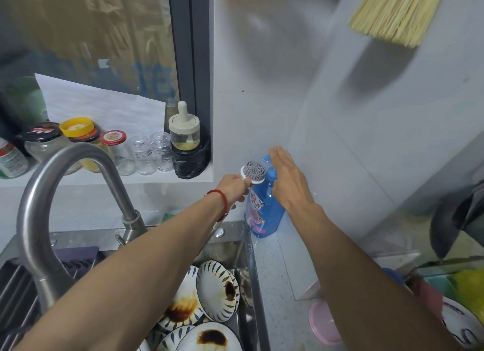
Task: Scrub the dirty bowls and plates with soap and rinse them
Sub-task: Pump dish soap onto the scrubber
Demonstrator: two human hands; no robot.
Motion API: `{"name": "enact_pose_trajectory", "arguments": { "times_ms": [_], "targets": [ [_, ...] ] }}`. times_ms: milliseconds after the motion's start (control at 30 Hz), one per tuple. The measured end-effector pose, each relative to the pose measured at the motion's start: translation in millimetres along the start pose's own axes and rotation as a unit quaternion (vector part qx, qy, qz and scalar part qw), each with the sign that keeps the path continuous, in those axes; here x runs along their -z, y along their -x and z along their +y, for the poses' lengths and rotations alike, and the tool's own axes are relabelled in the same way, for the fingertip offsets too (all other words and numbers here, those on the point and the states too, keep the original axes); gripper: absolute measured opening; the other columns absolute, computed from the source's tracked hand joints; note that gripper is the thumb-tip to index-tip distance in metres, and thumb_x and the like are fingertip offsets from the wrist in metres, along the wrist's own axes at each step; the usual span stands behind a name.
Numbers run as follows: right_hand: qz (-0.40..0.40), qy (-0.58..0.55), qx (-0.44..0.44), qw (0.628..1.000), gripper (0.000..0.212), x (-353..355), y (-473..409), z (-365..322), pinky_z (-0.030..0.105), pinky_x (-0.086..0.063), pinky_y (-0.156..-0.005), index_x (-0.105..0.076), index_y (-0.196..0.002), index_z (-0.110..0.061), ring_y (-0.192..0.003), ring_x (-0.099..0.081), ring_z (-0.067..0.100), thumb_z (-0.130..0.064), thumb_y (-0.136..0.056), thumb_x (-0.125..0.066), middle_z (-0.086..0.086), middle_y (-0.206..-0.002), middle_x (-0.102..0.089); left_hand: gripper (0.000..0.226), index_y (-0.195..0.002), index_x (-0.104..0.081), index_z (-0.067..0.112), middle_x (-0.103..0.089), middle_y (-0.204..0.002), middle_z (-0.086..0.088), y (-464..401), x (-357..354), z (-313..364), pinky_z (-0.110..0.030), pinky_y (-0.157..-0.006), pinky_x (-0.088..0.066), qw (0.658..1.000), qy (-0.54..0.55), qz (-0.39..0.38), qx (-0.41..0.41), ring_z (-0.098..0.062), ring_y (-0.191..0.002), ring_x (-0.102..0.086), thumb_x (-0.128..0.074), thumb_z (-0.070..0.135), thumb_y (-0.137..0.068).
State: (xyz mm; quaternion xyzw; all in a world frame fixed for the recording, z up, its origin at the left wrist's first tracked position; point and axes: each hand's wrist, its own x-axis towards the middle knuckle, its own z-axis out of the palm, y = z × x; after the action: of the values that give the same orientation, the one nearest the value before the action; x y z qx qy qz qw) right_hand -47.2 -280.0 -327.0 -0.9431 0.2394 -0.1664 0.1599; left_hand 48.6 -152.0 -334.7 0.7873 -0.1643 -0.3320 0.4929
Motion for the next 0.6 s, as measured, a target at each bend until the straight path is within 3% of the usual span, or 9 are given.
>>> {"name": "enact_pose_trajectory", "arguments": {
  "times_ms": [100, 233, 400, 600],
  "targets": [
    [0.0, -0.008, 0.001, 1.0, 0.098, -5, 2, 2, 0.021, -0.002, -0.12, -0.014, -0.163, -0.013, -0.158, -0.002, 0.018, 0.025, -0.084, -0.057, 0.002, -0.172, -0.007, 0.031, -0.121, -0.066, 0.008, -0.06, -0.093, -0.004, 0, 0, 0, -0.035, -0.074, -0.044, 1.0, -0.002, 0.002, 0.0, -0.016, -0.079, -0.053, -0.045, 0.028, -0.109],
    [-0.006, -0.001, 0.011, 1.0, 0.094, -12, 5, 5, 0.031, -0.008, -0.128, -0.017, -0.162, -0.011, -0.158, -0.006, 0.021, 0.025, -0.086, -0.056, 0.005, -0.171, -0.01, 0.031, -0.122, -0.066, 0.007, -0.061, -0.094, -0.004, 0, -1, -1, -0.034, -0.073, -0.044, 1.0, -0.004, 0.002, 0.002, -0.016, -0.08, -0.053, -0.046, 0.028, -0.109],
    [0.004, -0.017, 0.015, 1.0, 0.09, -16, 10, 4, 0.019, -0.003, -0.119, -0.021, -0.161, -0.007, -0.158, -0.01, 0.023, 0.027, -0.085, -0.052, 0.007, -0.171, -0.014, 0.031, -0.123, -0.065, 0.008, -0.06, -0.092, -0.003, 0, 0, 0, -0.035, -0.075, -0.043, 1.0, 0.005, 0.006, 0.003, -0.016, -0.079, -0.053, -0.047, 0.028, -0.109],
    [0.015, -0.014, 0.003, 1.0, 0.094, -8, 1, 3, 0.022, -0.007, -0.12, -0.017, -0.163, -0.011, -0.158, -0.006, 0.021, 0.023, -0.084, -0.057, 0.004, -0.171, -0.01, 0.03, -0.12, -0.066, 0.008, -0.062, -0.091, -0.003, -4, 1, 0, -0.034, -0.073, -0.046, 1.0, 0.012, 0.013, 0.002, -0.017, -0.079, -0.054, -0.047, 0.029, -0.109]
  ]
}}
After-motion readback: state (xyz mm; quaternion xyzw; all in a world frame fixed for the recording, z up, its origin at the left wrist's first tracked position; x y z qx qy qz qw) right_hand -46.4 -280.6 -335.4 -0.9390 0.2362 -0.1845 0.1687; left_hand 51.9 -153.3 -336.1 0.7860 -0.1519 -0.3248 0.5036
